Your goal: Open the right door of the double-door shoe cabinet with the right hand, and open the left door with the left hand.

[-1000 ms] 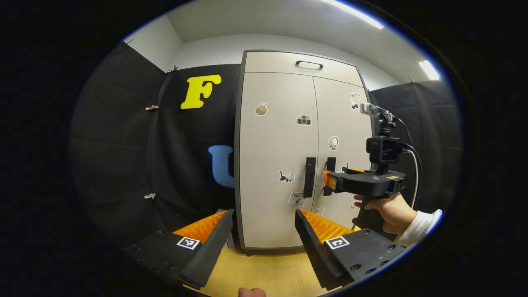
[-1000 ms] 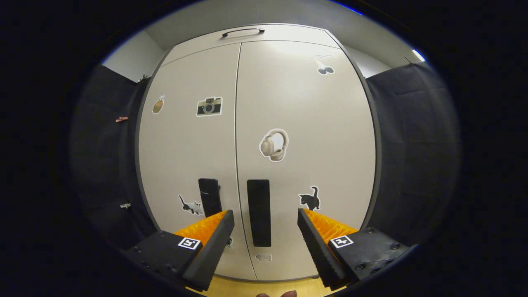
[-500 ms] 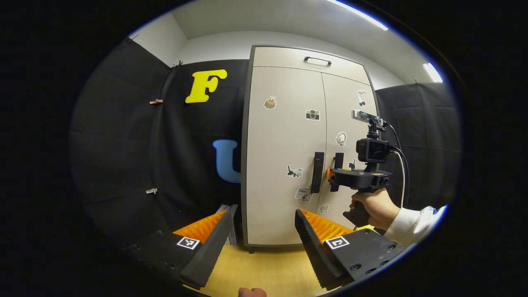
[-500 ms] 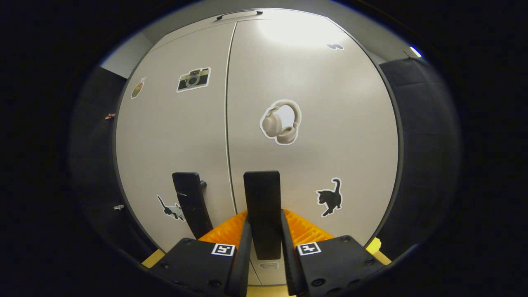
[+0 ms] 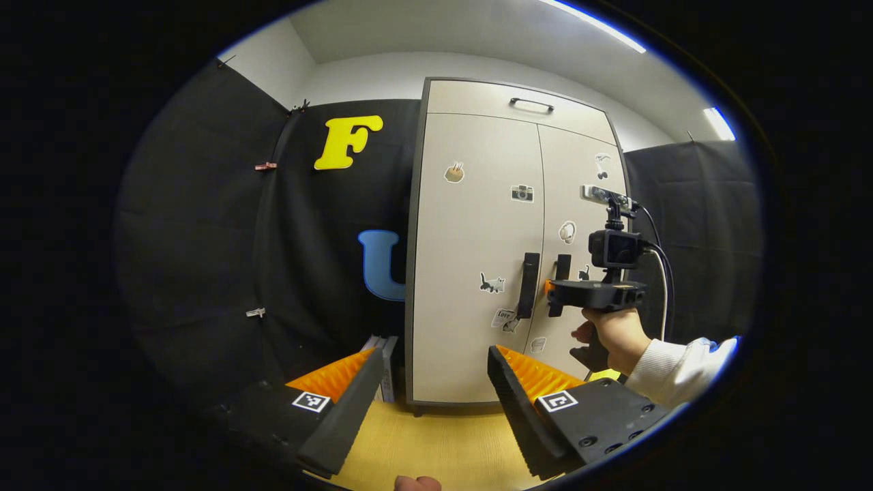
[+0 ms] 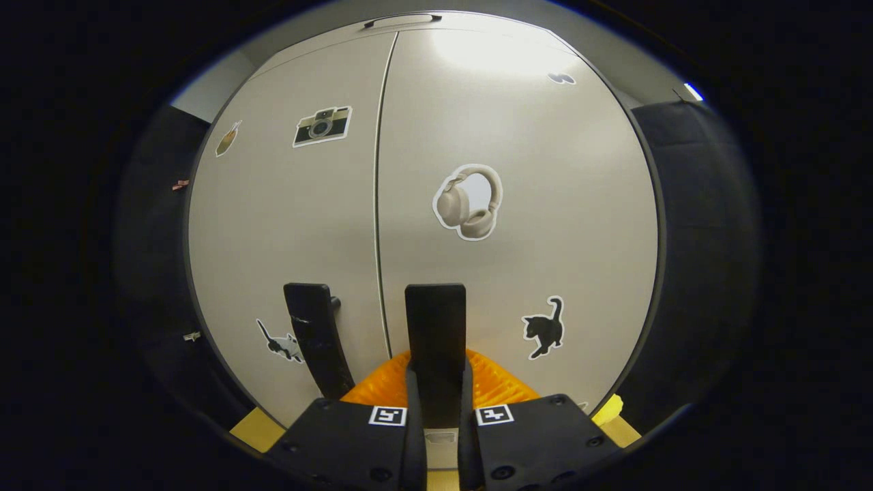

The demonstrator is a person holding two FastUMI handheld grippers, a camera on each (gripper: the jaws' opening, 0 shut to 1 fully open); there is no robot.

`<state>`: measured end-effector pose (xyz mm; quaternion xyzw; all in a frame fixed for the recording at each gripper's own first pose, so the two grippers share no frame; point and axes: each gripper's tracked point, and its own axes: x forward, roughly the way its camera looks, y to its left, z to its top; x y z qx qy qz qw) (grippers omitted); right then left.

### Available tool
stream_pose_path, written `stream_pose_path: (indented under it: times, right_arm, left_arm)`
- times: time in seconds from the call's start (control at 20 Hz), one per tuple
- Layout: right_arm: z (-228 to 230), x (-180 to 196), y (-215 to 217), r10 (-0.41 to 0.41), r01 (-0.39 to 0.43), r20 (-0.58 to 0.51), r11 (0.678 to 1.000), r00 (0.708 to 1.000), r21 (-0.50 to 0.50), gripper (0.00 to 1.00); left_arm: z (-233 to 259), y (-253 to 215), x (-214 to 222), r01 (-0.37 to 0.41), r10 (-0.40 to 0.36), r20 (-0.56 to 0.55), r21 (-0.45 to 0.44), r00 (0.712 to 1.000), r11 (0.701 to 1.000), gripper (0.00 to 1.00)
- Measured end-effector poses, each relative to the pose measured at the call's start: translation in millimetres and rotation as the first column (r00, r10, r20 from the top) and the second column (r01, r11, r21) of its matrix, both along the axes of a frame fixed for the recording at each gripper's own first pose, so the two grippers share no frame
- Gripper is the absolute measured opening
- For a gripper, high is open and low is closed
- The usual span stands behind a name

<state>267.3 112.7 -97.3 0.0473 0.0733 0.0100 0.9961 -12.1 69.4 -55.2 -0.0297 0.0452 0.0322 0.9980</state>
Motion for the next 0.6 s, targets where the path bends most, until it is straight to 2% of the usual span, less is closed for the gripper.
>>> stream_pose_path:
  times: [0.05, 0.1, 0.25, 0.35, 0.6]
  right_arm:
    - [-1.4, -2.0, -0.3, 0.005, -0.004, -0.024, 1.000, 1.000, 0.031, 0.22]
    - [-0.6, -0.6, -0.7, 0.010, -0.010, -0.029, 0.999, 1.000, 0.030, 0.14]
    - [1.9, -9.0, -3.2, 0.018, -0.018, -0.012, 1.000, 1.000, -0.003, 0.15]
    - [3.2, -13.5, -5.7, 0.029, -0.030, 0.002, 0.999, 1.000, 0.029, 0.10]
    - [11.6, -32.2, -11.9, 0.055, -0.056, 0.026, 0.997, 0.998, 0.054, 0.10]
  left_arm:
    - [0.5, 1.4, -3.1, -0.005, 0.005, 0.001, -0.001, 1.000, 1.000, 0.95]
    - [1.1, 3.0, -4.9, -0.011, 0.011, 0.002, -0.003, 1.000, 1.000, 0.95]
    - [2.8, 5.2, -9.6, -0.027, 0.027, 0.004, -0.012, 1.000, 1.000, 0.95]
    - [4.2, 6.5, -13.5, -0.034, 0.034, 0.006, -0.006, 0.999, 0.999, 0.95]
    - [1.3, 7.7, -21.7, -0.058, 0.058, 0.001, -0.013, 0.998, 0.998, 0.95]
